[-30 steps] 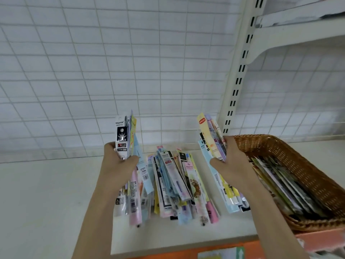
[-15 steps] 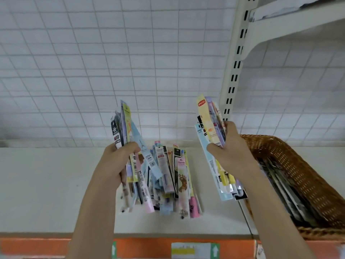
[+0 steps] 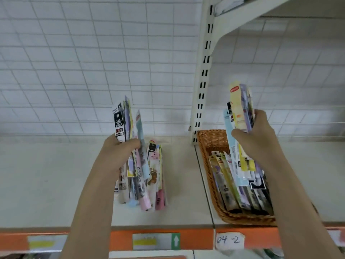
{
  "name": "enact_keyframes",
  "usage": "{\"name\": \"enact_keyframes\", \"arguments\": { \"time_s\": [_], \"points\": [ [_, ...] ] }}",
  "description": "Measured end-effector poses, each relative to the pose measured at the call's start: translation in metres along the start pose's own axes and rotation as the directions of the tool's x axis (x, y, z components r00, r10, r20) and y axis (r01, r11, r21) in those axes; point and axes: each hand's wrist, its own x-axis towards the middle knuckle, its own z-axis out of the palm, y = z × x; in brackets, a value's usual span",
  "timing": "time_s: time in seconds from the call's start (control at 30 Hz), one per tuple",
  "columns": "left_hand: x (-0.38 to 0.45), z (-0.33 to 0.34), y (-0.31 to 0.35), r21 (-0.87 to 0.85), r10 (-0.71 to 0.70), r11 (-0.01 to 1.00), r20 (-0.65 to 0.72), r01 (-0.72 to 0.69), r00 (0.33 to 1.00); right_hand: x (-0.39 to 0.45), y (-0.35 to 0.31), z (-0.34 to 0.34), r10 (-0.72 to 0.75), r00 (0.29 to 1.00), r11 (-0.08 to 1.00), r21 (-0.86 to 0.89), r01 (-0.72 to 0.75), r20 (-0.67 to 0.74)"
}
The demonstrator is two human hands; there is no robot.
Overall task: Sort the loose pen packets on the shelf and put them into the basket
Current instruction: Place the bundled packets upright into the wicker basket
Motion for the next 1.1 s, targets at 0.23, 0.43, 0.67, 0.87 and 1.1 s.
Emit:
{"name": "enact_keyframes", "arguments": {
  "time_s": [0.23, 0.43, 0.67, 0.87, 1.1],
  "points": [
    [-0.013, 0.025, -0.016, -0.056, -0.065, 0.996, 0.051, 0.068, 0.997, -0.009, 0.055, -0.004, 0.145, 0.983, 0.984, -0.124, -0.131, 0.109],
    [-0.008, 0.034, -0.027, -0.012, -0.112, 0.994, 0.003, 0.112, 0.994, -0.012, 0.076, 0.004, 0.175, 0.946, 0.96, -0.262, -0.102, 0.274],
    [-0.022, 0.041, -0.028, 0.056, -0.091, 0.994, -0.014, 0.092, 0.996, -0.013, 0.077, 0.01, 0.245, 0.897, 0.874, -0.483, -0.04, 0.369],
    [-0.023, 0.042, -0.021, 0.177, -0.08, 0.981, 0.018, 0.075, 0.997, -0.011, 0.071, 0.005, 0.227, 0.923, 0.83, -0.557, -0.017, 0.31],
    [-0.018, 0.074, 0.029, 0.094, -0.025, 0.995, 0.086, 0.017, 0.996, 0.0, 0.082, -0.049, 0.035, 0.997, 0.922, -0.387, -0.009, 0.062]
  ]
}}
